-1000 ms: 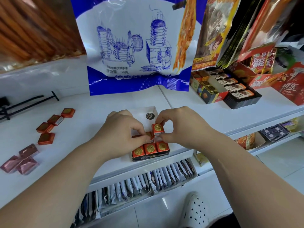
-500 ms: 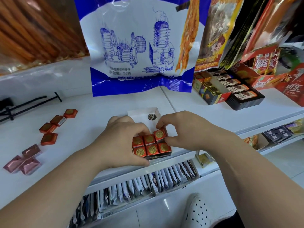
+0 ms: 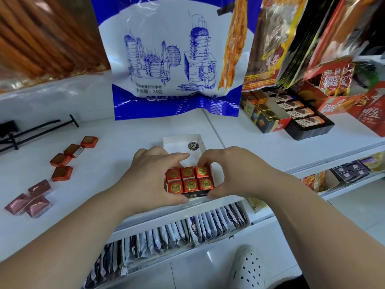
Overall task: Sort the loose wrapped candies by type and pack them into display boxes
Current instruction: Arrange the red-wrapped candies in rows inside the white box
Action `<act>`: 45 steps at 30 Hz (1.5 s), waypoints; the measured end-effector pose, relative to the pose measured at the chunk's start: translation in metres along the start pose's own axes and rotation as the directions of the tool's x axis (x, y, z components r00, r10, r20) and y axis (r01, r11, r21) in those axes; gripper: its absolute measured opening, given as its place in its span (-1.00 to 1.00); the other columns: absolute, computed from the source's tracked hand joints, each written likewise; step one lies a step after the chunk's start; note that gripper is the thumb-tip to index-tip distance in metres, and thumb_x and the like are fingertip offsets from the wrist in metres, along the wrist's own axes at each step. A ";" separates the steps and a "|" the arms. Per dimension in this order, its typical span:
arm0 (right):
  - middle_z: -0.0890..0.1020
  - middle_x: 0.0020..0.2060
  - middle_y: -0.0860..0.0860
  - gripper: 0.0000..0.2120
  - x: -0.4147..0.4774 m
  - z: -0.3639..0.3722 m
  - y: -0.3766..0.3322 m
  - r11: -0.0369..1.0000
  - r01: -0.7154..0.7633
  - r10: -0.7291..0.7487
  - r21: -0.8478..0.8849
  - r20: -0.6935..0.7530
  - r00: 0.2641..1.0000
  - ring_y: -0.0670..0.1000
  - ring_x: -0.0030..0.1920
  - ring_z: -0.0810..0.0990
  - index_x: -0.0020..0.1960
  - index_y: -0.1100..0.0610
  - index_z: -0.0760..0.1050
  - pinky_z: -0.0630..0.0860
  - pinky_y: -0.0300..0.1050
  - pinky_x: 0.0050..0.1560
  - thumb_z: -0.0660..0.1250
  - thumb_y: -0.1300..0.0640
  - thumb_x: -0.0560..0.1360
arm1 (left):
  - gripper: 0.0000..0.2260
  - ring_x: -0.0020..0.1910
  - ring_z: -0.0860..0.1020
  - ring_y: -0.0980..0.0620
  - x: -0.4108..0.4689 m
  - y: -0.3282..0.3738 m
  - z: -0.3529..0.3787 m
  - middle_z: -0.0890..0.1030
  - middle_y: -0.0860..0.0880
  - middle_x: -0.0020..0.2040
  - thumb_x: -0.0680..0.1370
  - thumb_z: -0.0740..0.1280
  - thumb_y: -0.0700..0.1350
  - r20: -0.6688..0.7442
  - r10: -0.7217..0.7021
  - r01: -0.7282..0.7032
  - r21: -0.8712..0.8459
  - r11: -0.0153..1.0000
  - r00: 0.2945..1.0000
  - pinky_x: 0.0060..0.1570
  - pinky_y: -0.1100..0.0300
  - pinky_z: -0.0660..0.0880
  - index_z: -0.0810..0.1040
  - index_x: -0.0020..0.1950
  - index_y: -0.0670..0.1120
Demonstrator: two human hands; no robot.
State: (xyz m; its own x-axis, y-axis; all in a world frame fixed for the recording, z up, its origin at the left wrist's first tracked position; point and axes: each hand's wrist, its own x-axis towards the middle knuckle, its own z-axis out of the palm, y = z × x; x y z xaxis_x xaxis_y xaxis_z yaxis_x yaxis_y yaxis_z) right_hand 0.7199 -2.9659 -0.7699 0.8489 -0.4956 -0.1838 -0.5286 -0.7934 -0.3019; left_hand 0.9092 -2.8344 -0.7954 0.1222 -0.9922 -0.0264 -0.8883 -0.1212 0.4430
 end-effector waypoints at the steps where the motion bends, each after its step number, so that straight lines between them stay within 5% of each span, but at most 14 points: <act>1: 0.60 0.15 -0.21 -0.36 0.000 0.000 0.001 1.000 0.002 -0.002 -0.010 -0.006 1.000 -0.07 0.09 0.56 0.27 -0.20 0.43 0.52 -0.05 0.09 0.56 -0.18 0.25 | -0.11 0.31 0.21 0.14 -0.001 0.000 0.000 0.43 0.23 0.30 0.23 0.45 0.42 -0.009 0.027 -0.027 0.031 0.999 1.000 0.34 0.08 0.17 0.23 0.50 0.24; 8: 0.41 0.43 -0.20 -0.13 0.000 -0.006 -0.013 0.998 -0.029 0.033 0.053 -0.071 0.997 -0.12 0.39 0.39 0.47 -0.17 0.31 0.31 -0.20 0.31 0.55 -0.28 0.25 | -0.12 0.38 0.22 0.10 -0.023 -0.020 -0.018 0.37 0.19 0.42 0.22 0.15 0.57 -0.160 0.023 -0.003 0.121 0.993 0.987 0.36 0.02 0.17 0.30 0.47 0.21; 12: 0.50 0.37 -0.14 -0.33 0.000 -0.003 -0.032 0.998 -0.043 0.052 0.048 -0.204 0.978 -0.08 0.30 0.49 0.41 -0.14 0.42 0.41 -0.16 0.25 0.45 -0.30 0.36 | -0.15 0.34 0.27 0.05 -0.053 -0.051 -0.032 0.42 0.13 0.34 0.23 0.17 0.53 -0.205 -0.033 0.061 0.130 0.990 0.978 0.30 0.11 0.16 0.35 0.46 0.19; 16: 0.60 0.20 -0.12 -0.58 0.008 0.012 -0.068 0.996 0.021 0.005 0.081 -0.310 0.951 -0.08 0.16 0.57 0.22 -0.07 0.57 0.49 -0.15 0.13 0.44 -0.18 0.42 | -0.30 0.27 0.39 -0.07 -0.082 -0.095 -0.041 0.52 0.04 0.29 0.33 0.19 0.44 -0.348 -0.219 0.282 0.141 0.949 0.912 0.25 0.02 0.31 0.49 0.36 0.11; 19: 0.58 0.14 -0.17 -0.67 0.022 0.028 -0.101 0.995 0.087 -0.071 0.049 -0.264 0.962 -0.21 -0.03 0.50 0.18 -0.07 0.57 0.41 -0.25 0.18 0.40 -0.14 0.45 | -0.50 0.14 0.41 -0.09 -0.096 -0.122 -0.052 0.54 0.02 0.15 0.45 0.31 0.27 -0.378 -0.374 0.447 0.127 0.886 0.847 0.09 0.05 0.35 0.52 0.32 0.09; 21: 0.55 0.18 -0.13 -0.66 0.037 0.038 -0.123 0.989 0.145 -0.139 0.018 -0.195 0.971 -0.19 -0.08 0.48 0.25 -0.06 0.54 0.36 -0.35 0.03 0.38 -0.09 0.50 | -0.59 0.05 0.37 -0.06 -0.101 -0.133 -0.058 0.49 0.04 0.05 0.46 0.33 0.23 -0.347 -0.445 0.513 0.136 0.847 0.826 0.03 0.07 0.35 0.52 0.28 0.17; 25: 0.45 0.24 0.01 -0.54 0.081 0.053 -0.158 0.985 0.170 -0.171 -0.015 -0.103 0.980 0.06 0.18 0.52 0.47 -0.07 0.34 0.50 -0.07 0.10 0.26 0.09 0.58 | -0.62 0.02 0.33 -0.02 -0.105 -0.139 -0.064 0.45 0.08 0.00 0.40 0.35 0.16 -0.297 -0.509 0.538 0.019 0.843 0.808 0.05 0.08 0.37 0.51 0.22 0.23; 29: 0.37 0.24 0.08 -0.35 0.123 0.057 -0.187 0.979 0.179 -0.176 -0.096 0.032 0.984 0.14 0.19 0.47 0.56 -0.19 0.10 0.40 -0.12 -0.01 0.14 0.25 0.57 | -0.57 0.11 0.38 -0.04 -0.105 -0.143 -0.067 0.47 0.07 0.02 0.38 0.36 0.10 -0.251 -0.531 0.535 -0.057 0.843 0.810 0.09 0.08 0.38 0.51 0.26 0.23; 35: 0.14 0.56 0.09 -0.26 0.159 0.063 -0.212 0.967 0.222 -0.208 -0.129 0.113 0.972 0.18 0.46 0.29 0.57 -0.25 -0.03 0.39 0.03 0.34 0.12 0.27 0.53 | -0.60 0.13 0.41 -0.06 -0.101 -0.152 -0.062 0.47 0.05 0.02 0.41 0.36 0.09 -0.231 -0.536 0.543 -0.037 0.839 0.812 0.04 0.10 0.40 0.49 0.26 0.22; 39: 0.29 0.44 0.13 -0.33 0.172 0.067 -0.215 0.954 0.230 -0.214 -0.190 0.103 0.971 0.19 0.28 0.43 0.55 -0.26 0.07 0.42 -0.03 0.19 0.12 0.22 0.55 | -0.72 0.08 0.42 -0.05 -0.100 -0.159 -0.060 0.49 0.05 0.00 0.45 0.37 0.06 -0.278 -0.547 0.548 -0.082 0.832 0.790 0.05 0.08 0.43 0.55 0.16 0.17; 45: 0.39 0.26 -0.04 -0.56 0.165 0.068 -0.202 0.963 0.265 -0.266 -0.053 -0.029 0.963 0.07 0.24 0.46 0.38 -0.25 0.33 0.46 -0.05 0.18 0.28 -0.03 0.53 | -0.82 0.09 0.44 -0.02 -0.096 -0.159 -0.059 0.55 0.11 -0.03 0.38 0.43 0.03 -0.277 -0.546 0.527 -0.146 0.837 0.791 0.06 0.04 0.48 0.56 -0.04 0.16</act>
State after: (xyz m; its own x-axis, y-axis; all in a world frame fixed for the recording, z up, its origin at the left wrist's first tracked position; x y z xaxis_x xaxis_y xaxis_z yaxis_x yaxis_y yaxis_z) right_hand 0.9667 -2.8633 -0.8030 0.9585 -0.2764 -0.0695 -0.2845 -0.9137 -0.2901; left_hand 1.0652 -2.7182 -0.8102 0.7040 -0.7100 -0.0148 -0.6148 -0.6198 0.4877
